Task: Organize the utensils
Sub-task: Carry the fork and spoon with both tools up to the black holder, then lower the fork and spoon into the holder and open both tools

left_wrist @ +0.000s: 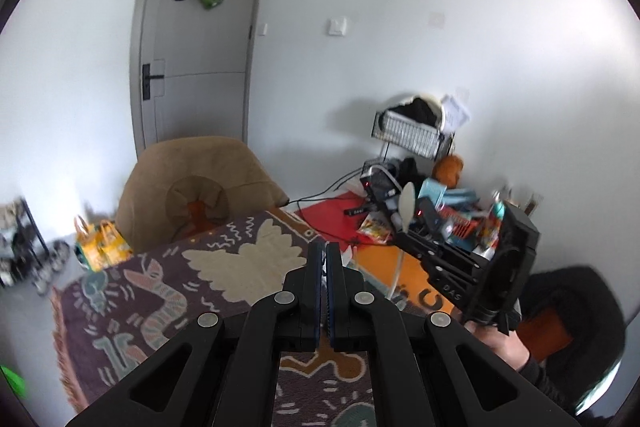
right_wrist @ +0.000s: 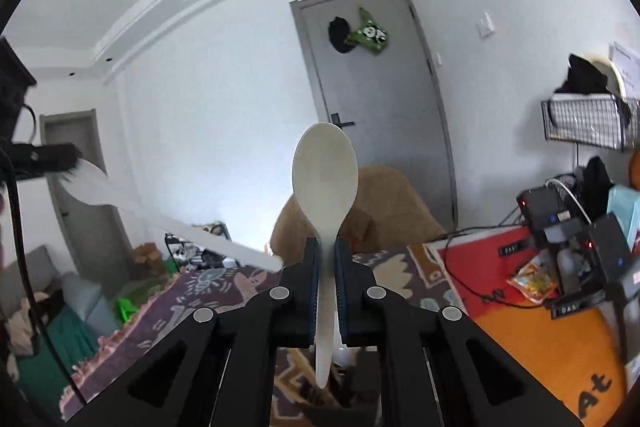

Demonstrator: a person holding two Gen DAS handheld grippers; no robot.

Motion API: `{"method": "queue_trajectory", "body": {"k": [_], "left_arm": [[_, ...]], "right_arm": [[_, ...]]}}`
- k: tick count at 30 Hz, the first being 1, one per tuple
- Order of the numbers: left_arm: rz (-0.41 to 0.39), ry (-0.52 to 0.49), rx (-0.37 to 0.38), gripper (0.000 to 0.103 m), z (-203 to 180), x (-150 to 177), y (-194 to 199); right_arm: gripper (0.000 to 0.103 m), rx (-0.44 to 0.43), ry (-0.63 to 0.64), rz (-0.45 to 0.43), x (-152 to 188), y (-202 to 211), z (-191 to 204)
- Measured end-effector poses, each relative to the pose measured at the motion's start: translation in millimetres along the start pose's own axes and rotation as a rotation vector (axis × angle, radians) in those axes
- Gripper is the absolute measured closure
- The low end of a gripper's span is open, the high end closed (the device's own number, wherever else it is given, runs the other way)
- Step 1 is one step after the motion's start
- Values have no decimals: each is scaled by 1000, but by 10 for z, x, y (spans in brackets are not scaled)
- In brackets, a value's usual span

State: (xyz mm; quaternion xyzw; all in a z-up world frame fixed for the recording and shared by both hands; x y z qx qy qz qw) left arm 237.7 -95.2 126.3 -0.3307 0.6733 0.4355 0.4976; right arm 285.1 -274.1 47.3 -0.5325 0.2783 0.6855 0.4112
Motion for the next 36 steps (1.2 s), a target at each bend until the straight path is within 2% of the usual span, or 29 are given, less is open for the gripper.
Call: {"method": "queue_trajectory", "body": {"k": [5,11,18,19,20,21,22,26,36], "left_arm": [[60,-56,-7,102,-131,24,-143],[108,-82,-5,102,-212,68,-262],[143,-122,4,102,-340,113,-354],[149,-126,4,102,-355,126,-370],[155,-130,5,102,-371,137,-389],[159,-134,4,102,-383,143,-395],[163,-138,4,102,-393,145,-406],[181,-152,0,102,-421,145,-444],[284,-219,4,102,-602,252,-680]], "right_arm": [[93,4,-36,19,213,-108,-119],[93,-5,-14,58,394,-59,-108],[91,-74,-44,149,498,51,-68],[79,-79,-56,158,493,68,-69],[53,-75,-67,162,493,79,-91],[41,-66,-82,158,483,98,-120],[34,-63,-102,134,442,154,-149],[34,-63,-161,100,380,340,-215],[34,95,-248,67,519,870,-575]]}}
Point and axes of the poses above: each gripper's, at about its wrist camera, not at the fingertips, and y roughly against the way its jaws point, z to its left, x to its underside, the point moved 8 cm from there along -y, roughly the way its jaws point, and after that the axes turned 14 degrees about -z, right-handed, at the moved point
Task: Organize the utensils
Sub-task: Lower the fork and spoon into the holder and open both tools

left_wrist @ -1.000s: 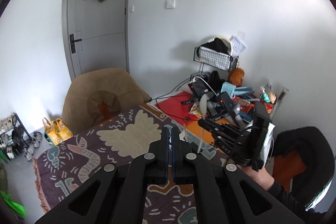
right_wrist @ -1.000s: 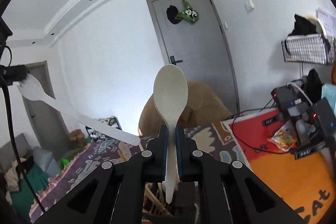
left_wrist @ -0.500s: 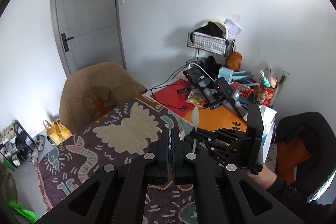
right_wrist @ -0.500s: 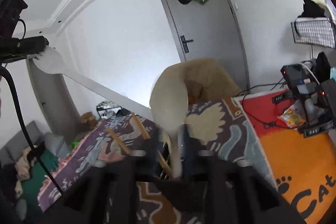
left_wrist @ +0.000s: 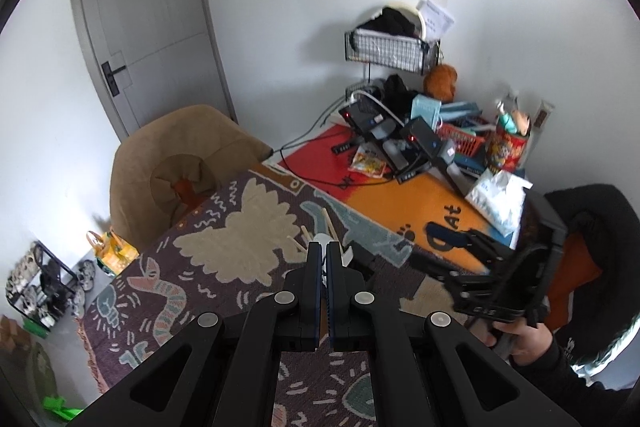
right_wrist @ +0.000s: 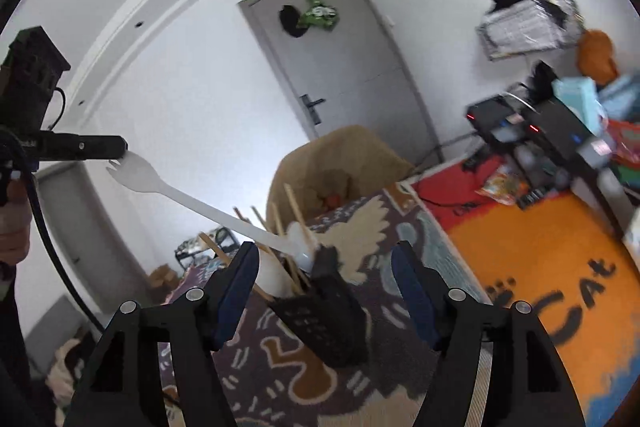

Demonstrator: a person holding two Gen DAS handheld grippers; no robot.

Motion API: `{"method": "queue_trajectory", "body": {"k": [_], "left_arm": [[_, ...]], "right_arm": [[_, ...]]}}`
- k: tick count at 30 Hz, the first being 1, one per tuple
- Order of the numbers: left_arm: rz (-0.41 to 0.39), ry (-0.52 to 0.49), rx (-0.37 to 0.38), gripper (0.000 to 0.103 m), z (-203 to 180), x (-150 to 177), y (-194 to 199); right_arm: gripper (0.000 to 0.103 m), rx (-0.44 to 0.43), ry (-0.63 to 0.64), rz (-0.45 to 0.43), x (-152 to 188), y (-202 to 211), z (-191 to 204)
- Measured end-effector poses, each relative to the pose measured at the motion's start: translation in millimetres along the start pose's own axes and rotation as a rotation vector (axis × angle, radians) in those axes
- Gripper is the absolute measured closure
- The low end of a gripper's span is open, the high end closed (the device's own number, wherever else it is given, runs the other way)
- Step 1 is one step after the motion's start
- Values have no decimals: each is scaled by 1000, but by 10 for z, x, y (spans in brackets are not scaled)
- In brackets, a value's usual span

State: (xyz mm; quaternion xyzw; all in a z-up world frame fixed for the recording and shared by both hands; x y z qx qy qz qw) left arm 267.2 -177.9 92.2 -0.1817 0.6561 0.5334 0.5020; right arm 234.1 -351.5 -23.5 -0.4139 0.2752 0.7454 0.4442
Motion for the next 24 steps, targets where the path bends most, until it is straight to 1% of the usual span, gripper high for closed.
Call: {"method": "queue_trajectory", "body": {"k": [4,8,11,15,18,22,24], "left_arm": [[48,-25,2,102,-70,42,-120],[111,-39,0,102,-128,91,-253],[155,-47,8,102,-156,120,-324],[189,-57,2,102,-184,110,-383],[190,-61,-19,102,-205,77,-451],[157,-16,1,101,-221,39,-517],[130,10,9,97,-207,16,-527]], "right_arm": [[34,27,-54,9,88,132,-153],[34,34,-118,32,181,230,-256],[34,47,-126,38,222,276,-303],[34,53,-142,47,282,304,-350],[34,58,-141,60,334,303,-355],[34,56,-135,77,385,297,-335],[34,61,-126,83,398,297,-315]]}}
Point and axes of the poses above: each gripper's, at about its wrist camera, not at the fingertips, and y roughly against the way its jaws point, z to its left, x to its underside, the point moved 8 cm from there along -y, roughly the way its jaws point, and after that the axes turned 14 degrees about -z, right-handed, at the moved point
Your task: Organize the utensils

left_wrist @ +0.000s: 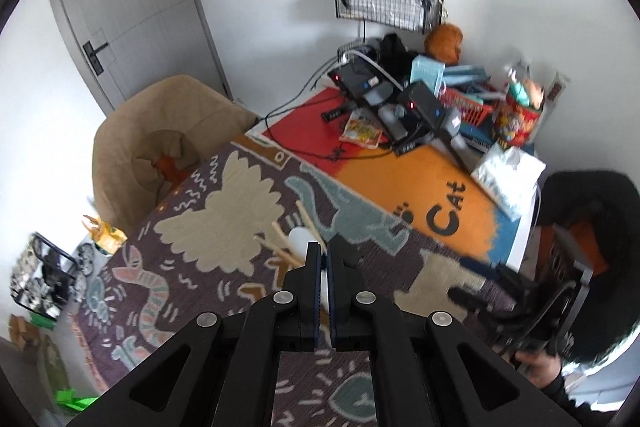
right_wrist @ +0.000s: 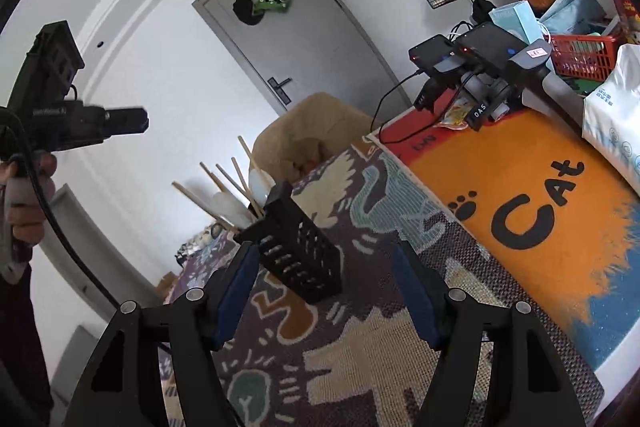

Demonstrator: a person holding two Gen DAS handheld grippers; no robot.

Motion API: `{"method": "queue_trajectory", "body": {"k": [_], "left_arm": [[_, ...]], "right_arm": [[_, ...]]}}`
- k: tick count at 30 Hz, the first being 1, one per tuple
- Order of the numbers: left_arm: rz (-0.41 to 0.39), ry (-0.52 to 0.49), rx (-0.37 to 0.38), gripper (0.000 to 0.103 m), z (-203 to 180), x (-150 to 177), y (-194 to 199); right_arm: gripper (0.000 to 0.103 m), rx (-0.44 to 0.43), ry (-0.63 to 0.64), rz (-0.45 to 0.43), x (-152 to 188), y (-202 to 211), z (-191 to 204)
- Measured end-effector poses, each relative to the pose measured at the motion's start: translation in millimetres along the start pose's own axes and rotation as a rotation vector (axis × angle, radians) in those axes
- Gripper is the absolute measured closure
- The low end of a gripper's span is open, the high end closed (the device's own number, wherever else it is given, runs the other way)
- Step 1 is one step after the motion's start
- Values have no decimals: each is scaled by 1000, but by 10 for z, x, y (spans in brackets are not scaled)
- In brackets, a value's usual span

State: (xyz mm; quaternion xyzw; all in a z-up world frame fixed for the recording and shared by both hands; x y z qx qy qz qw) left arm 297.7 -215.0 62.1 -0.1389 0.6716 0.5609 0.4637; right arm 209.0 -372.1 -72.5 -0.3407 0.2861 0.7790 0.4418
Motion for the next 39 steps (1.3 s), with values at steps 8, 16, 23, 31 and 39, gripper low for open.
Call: {"method": "queue_trajectory", "body": {"k": [8,16,23,31,39], "left_arm": [[-119,82,-7,19,159,-7,152],[-322,128,-64,10,405,243,472],[-426,191,-63,3,574,576,635],[-505,304,-77,0,784,1048,694],[-540,356,-193,1,907,1562,888]], "right_arm": [[18,44,31,-5,16,30,127],[9,95,109,5,53,21,370],[0,122,171,-1,84,48,571],[0,121,225,8,147,112,823],[0,120,273,26,249,222,1057]]}}
Point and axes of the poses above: each gripper's, at about its wrist camera, not at the fingertips, and y roughly against the way its jaws point, z to its left, x to its underside, the point moved 8 cm from there along -y, roughly the way its jaws point, and after that the axes turned 14 degrees about -z, right-handed, at the moved point
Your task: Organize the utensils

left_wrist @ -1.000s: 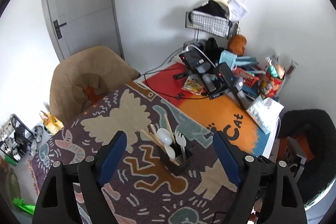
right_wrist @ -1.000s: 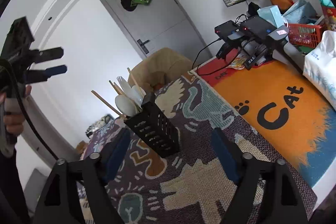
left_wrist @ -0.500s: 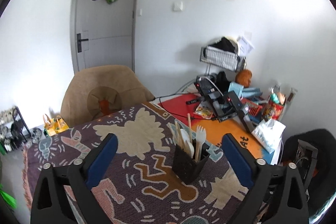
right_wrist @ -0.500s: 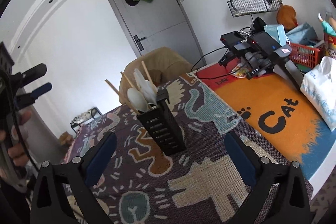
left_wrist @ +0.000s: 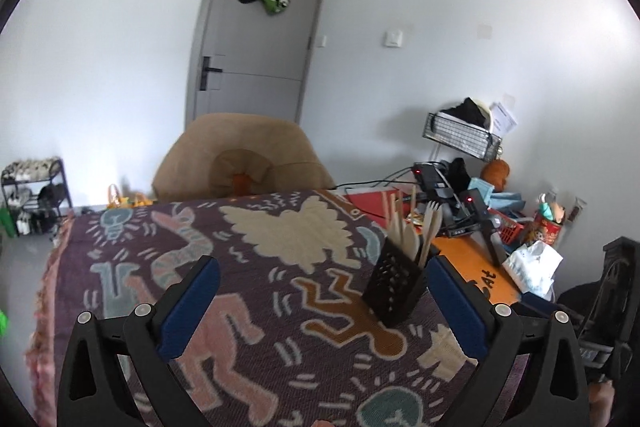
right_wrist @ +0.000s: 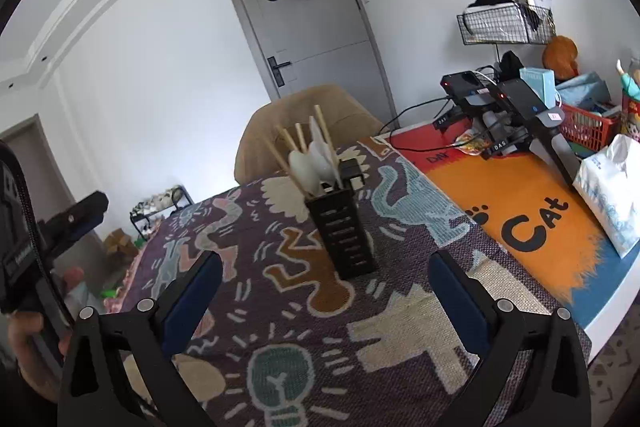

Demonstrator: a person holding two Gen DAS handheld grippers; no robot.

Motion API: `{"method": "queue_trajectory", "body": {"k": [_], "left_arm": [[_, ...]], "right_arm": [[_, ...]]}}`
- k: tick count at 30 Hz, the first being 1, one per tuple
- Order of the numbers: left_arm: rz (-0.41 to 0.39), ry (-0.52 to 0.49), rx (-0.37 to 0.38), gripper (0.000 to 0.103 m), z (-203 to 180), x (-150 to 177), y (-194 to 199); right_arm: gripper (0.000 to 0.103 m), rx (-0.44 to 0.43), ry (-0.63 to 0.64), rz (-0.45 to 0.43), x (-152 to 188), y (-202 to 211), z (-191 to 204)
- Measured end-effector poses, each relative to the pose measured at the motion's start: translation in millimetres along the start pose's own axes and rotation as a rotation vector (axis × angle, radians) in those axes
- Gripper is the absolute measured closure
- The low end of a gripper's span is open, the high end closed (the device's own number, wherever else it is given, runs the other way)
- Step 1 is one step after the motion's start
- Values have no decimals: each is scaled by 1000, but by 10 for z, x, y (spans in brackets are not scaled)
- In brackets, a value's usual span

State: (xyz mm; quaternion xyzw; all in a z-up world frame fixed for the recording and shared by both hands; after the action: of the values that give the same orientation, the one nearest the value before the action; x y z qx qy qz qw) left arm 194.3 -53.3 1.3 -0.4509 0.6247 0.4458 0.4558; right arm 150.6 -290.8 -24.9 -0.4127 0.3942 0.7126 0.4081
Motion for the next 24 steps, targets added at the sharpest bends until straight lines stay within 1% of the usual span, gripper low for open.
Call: {"method": "queue_trajectory", "body": {"k": [6,12,16,19,22,24], "left_arm": [[-11,23,-46,0,157,106,264],[-7,-13,-91,0,221,229,518],[-2,-5,-112,0,284,279,642],[3,-8,-143,0,348,314,737],[4,-2,-157,0,386,347,835],[10,-19,-175,0,402,365,901]], "right_arm": [[0,-4,37,10,50,96,181],[0,-21,60,28,128,223,317],[0,-38,80,37,181,309,382],[0,-43,95,30,172,348,442],[0,-51,99,28,183,375,502],[0,-51,107,34,214,367,526]]}}
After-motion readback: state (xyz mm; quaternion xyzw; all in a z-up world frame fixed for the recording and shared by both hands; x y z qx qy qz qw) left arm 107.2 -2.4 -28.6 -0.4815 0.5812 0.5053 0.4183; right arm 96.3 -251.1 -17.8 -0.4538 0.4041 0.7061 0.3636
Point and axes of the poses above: each gripper's, at about its wrist camera, not at the fingertips, and y roughly against the way its jaws point, z to its left, x to its underside, the point moved 8 cm from there along -y, roughly the way its jaws point, and after that the axes turned 14 degrees about -z, right-handed, at the moved point
